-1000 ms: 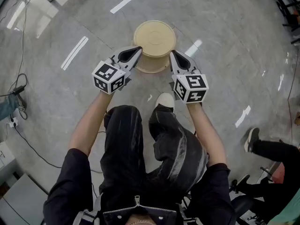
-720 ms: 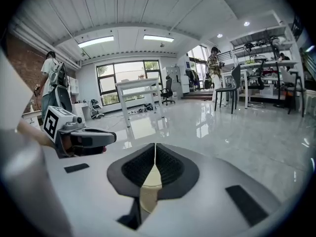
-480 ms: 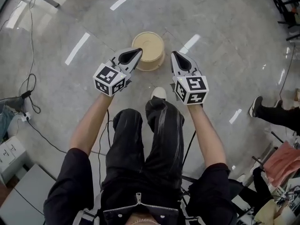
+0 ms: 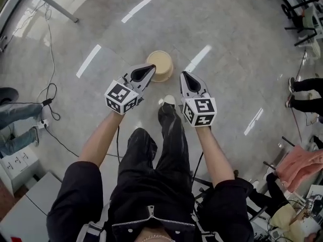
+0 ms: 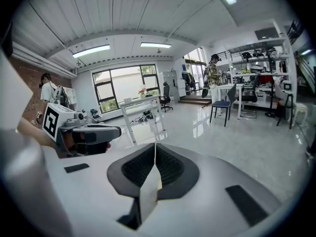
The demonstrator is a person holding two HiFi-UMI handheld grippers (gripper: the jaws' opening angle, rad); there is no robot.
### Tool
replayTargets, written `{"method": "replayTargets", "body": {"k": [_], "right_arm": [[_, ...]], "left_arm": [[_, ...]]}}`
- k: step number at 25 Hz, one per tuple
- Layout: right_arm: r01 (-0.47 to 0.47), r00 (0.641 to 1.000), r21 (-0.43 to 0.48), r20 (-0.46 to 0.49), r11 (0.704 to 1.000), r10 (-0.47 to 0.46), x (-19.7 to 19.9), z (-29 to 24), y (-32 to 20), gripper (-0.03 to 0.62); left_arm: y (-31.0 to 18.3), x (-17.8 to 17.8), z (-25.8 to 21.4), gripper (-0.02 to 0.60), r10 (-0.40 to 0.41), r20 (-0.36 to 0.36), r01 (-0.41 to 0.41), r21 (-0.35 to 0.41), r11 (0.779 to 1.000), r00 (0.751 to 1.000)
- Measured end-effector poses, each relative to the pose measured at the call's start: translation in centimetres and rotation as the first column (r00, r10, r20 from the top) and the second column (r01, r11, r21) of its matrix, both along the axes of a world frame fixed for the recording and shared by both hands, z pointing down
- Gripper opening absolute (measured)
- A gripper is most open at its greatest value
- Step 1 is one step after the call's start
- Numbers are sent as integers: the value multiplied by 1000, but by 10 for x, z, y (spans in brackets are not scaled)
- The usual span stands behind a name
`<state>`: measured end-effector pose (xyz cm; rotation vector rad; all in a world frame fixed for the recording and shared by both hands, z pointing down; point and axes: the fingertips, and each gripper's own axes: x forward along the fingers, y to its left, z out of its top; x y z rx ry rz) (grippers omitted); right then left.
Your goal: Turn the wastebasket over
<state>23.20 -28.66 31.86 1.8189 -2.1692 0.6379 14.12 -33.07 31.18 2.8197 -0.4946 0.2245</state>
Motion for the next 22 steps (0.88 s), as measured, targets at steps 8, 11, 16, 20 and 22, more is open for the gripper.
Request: {"method": "replayTargets", "body": {"k": [8, 11, 16, 20, 22], "right_arm": [[-79, 996, 61, 44, 995, 77, -63, -153, 83, 17], [-105, 994, 70, 46, 992, 102, -88, -192, 116, 17], [-128, 991, 85, 47, 988, 125, -118, -228, 165, 17], [-147, 989, 97, 28, 984, 145, -127, -249, 192, 16], [-158, 987, 96, 20, 983, 157, -133, -255, 206, 14]], "left_arm": [[75, -53, -157, 3, -30, -20, 30, 12, 999, 999], [109, -78, -193, 3, -40, 1, 40, -5, 999, 999], [158, -104, -229, 4, -67, -6, 67, 17, 998, 998], [178, -109, -253, 3, -93, -23, 94, 40, 995, 995], [189, -112, -259, 3, -100, -29, 101, 37, 994, 995]]}}
